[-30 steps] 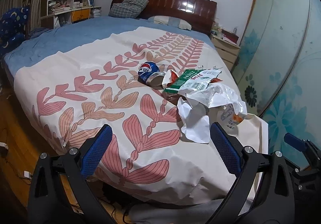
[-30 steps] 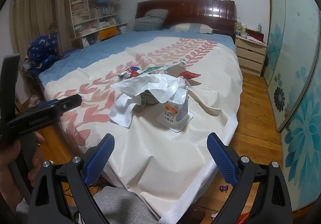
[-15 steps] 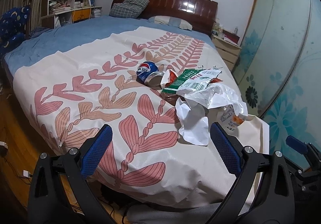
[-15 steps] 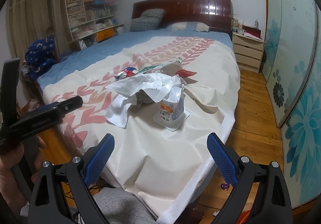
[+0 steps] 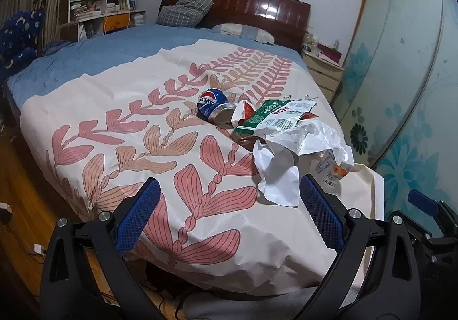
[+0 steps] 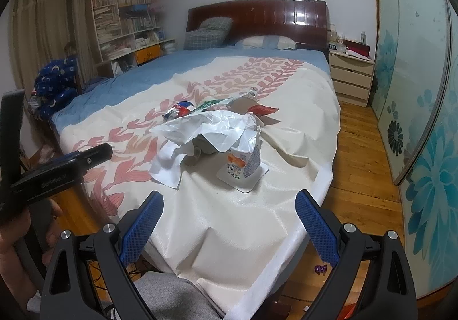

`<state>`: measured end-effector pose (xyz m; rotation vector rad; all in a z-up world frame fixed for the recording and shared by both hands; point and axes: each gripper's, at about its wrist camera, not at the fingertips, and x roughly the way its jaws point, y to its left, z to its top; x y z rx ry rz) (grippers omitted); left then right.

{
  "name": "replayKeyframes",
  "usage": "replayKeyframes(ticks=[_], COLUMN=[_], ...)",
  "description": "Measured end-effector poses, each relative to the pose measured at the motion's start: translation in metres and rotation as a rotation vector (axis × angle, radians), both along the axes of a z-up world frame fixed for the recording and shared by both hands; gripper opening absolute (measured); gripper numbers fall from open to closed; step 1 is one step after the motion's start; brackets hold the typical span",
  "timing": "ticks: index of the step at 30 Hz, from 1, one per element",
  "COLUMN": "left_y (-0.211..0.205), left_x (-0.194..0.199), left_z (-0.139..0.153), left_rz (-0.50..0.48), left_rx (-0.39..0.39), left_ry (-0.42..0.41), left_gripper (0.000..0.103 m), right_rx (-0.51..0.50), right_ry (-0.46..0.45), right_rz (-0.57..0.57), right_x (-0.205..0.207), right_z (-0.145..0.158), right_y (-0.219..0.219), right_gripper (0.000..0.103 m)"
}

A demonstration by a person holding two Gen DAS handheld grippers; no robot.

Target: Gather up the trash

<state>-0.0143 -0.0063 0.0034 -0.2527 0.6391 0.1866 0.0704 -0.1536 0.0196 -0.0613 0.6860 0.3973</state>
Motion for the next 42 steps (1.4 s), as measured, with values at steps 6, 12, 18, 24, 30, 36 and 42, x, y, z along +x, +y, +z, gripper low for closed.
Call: replayKeyframes(ticks=[6,12,18,24,30,36,42], left_y=[-0.001,-0.002,-0.004,-0.004,-0.006,-0.009,-0.002], left_x=[0.002,-0.002,-0.005,-0.009,-0.011,-0.014,-0.013], left_z=[0.0,0.003,0.005,0.007,0.007,0.012,0.008], left_rz=[0.001,0.005,0.001,0.002,-0.005,-0.008,0.007], left_rx=[0.0,0.003,0.014,0.016,0.016,0.026,0.003], left_ry=[0.002,-0.009,-0.011,-0.016,-0.02,-0.036,-0.032], left_gripper=[0.097,0.097,0.097,0.097,0.097,0.097,0.097], right_rx=[-0.004,-0.005,-0.006,-0.005,-0.006,-0.002,-0.018], right_ry=[0.002,0.005,0.004,0.01,0.013,0.004,0.011], right_rz=[0.004,0.007,0.008,0.007,0.006,0.005,-0.043], right_x=[0.001,0.003,0.003,0.002,0.003,0.01,0.07], right_z=[0.0,-0.001,-0.003,-0.004,-0.004,-0.005,-0.022], right_y=[0.0,0.0,0.001,0.001,0.0,0.002,0.019], right_gripper=[0.092,0.092,0.092,0.092,0.092,0.092,0.091])
